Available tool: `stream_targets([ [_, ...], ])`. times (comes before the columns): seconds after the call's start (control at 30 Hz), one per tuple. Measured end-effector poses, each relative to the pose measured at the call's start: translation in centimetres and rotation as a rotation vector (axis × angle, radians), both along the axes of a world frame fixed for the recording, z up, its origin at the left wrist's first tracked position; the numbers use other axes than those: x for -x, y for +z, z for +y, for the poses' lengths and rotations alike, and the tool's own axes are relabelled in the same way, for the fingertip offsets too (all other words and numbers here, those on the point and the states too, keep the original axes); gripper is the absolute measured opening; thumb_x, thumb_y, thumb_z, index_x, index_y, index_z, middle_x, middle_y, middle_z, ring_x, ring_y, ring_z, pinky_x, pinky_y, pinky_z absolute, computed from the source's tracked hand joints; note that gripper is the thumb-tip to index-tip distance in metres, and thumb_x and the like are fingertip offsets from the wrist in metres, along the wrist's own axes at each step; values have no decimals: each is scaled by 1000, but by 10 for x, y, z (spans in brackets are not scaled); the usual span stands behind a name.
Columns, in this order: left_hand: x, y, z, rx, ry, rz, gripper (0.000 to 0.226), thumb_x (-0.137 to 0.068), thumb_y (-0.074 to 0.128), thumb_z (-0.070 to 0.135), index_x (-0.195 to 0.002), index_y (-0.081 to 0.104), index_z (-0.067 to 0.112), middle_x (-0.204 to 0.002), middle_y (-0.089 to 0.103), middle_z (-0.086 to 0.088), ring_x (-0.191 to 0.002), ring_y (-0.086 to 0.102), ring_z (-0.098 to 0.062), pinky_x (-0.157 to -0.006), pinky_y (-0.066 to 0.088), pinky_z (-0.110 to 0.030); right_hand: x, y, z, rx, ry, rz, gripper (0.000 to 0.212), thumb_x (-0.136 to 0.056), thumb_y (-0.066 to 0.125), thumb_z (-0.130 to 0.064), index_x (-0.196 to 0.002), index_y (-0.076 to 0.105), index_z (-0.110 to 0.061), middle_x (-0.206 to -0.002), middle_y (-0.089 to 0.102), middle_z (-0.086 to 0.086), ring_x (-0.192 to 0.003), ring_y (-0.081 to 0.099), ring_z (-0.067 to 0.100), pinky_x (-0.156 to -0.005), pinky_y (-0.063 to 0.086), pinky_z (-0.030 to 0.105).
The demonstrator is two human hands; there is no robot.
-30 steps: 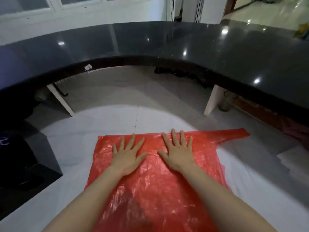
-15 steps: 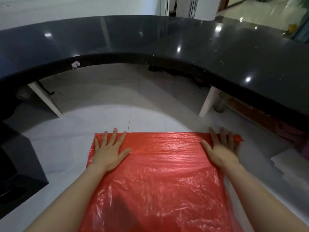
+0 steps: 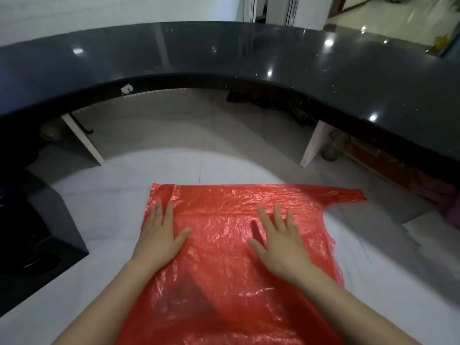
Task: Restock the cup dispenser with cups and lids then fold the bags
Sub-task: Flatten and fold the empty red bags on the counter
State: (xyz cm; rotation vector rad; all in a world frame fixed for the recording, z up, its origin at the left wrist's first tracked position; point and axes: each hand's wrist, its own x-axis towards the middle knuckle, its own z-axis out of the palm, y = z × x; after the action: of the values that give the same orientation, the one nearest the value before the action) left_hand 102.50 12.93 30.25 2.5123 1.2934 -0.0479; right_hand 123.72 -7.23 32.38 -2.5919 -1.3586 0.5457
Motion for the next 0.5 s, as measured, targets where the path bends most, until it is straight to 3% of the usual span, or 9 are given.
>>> stream_targets([
  [0.07,10,-4,-7,-16,-1,68,87,-89,28,70,-151,-13,25,-159,-17,-11,-147,-15,-23,-118,-2,-37,10,-12,-2,69,-7,7,80,-88,28,-73,-145,-21,-46,-157,-27,5,-143,-22,39,-115,-4,56],
  [0.2,20,-10,-4,-80,2,108,87,-83,24,77,-150,-10,35,-160,-15,-8,-147,-14,-25,-118,-6,-41,2,-29,-14,111,-15,-124,83,-75,9,-87,-144,-18,-50,-152,-35,1,-138,-33,32,-108,-19,59],
  [0.3,15,-9,4,-77,-15,108,85,-83,23,78,-150,-9,37,-160,-16,-7,-147,-14,-26,-118,-7,-42,-10,-34,-16,80,-9,-165,84,-69,-5,-90,-142,-21,-52,-155,-30,-2,-139,-33,28,-110,-17,57],
  [0.37,8,-5,10,-48,-43,107,83,-86,24,74,-150,-11,35,-159,-17,-7,-146,-17,-24,-119,-7,-41,-19,-33,-13,71,-13,-166,83,-71,-4,-88,-144,-17,-51,-157,-26,-1,-141,-30,27,-113,-14,57],
  [0.5,0,7,0,-42,-84,30,88,-88,24,70,-151,-13,21,-158,-20,-7,-145,-19,-18,-118,-8,-35,-30,-19,-14,82,-94,-147,77,-84,15,-77,-150,-5,-43,-160,-20,1,-144,-23,28,-115,-9,59],
])
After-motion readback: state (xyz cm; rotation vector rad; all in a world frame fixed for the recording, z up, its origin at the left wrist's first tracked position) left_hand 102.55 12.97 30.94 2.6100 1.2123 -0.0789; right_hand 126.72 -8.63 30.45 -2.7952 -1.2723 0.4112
